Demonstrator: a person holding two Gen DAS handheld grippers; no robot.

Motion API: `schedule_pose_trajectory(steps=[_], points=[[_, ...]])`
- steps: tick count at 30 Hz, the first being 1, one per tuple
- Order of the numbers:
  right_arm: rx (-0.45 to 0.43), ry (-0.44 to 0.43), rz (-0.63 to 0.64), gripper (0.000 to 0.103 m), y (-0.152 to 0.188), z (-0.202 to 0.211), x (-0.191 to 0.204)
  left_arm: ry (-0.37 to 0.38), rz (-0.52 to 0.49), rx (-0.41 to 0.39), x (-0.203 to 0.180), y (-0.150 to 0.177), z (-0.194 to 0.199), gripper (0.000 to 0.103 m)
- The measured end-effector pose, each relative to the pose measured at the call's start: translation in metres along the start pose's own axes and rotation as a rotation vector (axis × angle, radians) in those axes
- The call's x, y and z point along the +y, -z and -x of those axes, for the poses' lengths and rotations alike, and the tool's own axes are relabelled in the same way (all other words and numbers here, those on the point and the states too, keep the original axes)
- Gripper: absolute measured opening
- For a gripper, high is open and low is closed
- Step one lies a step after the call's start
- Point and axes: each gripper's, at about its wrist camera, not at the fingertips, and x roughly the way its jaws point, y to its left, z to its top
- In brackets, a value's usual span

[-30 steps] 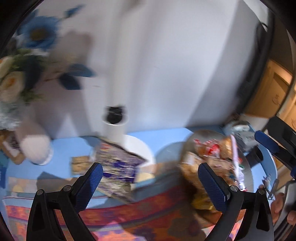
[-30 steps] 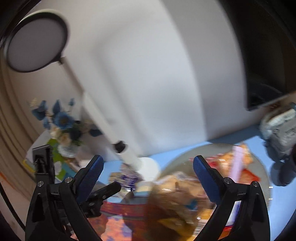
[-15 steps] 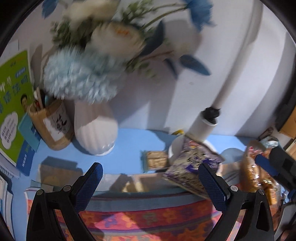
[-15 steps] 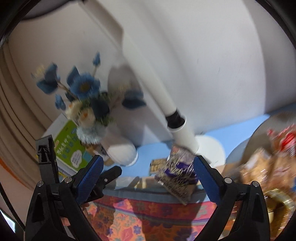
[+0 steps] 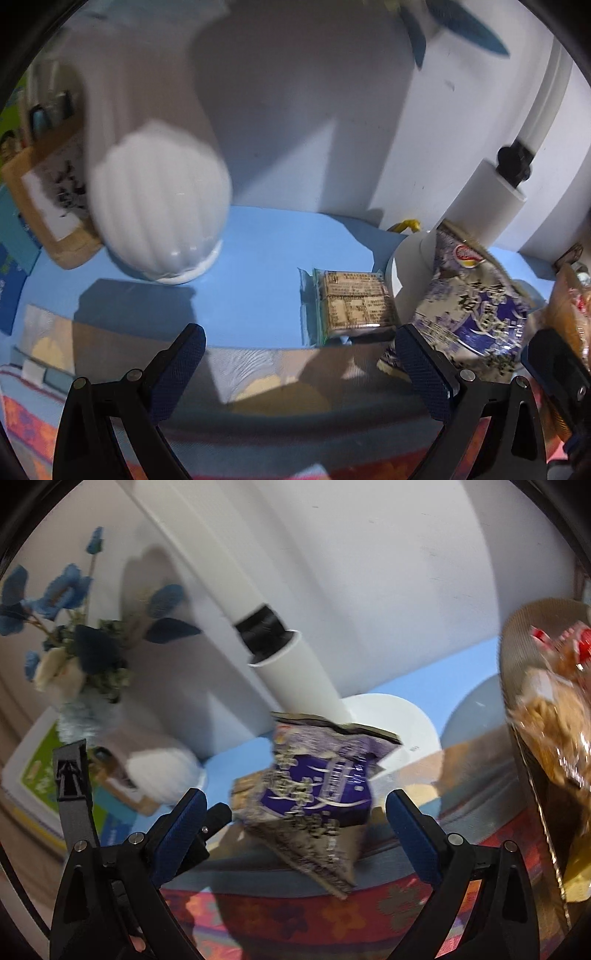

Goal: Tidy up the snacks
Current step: 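Grasp the square cracker pack with the left gripper while the right grasps the purple chip bag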

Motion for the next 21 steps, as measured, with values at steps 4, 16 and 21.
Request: schedule_pose_trajectory(steps=[4, 16, 21], points=[[0.017, 0.028, -0.025, 0.100, 0.002, -0.015, -0.013, 0.021, -0.002, -0.025, -0.008, -0.007, -0.013, 0.102], [-0.043, -0.042, -0.010, 0.103, -0.001, -0.020, -0.021, 0.064, -0.055, 0.004, -0.019, -0.015, -0.038, 0.103], [-0.046, -0.045, -0.011, 0.103, 0.001, -0.019, -0.021, 0.062, -0.055, 0.004, -0.019, -0.016, -0.040, 0.103]])
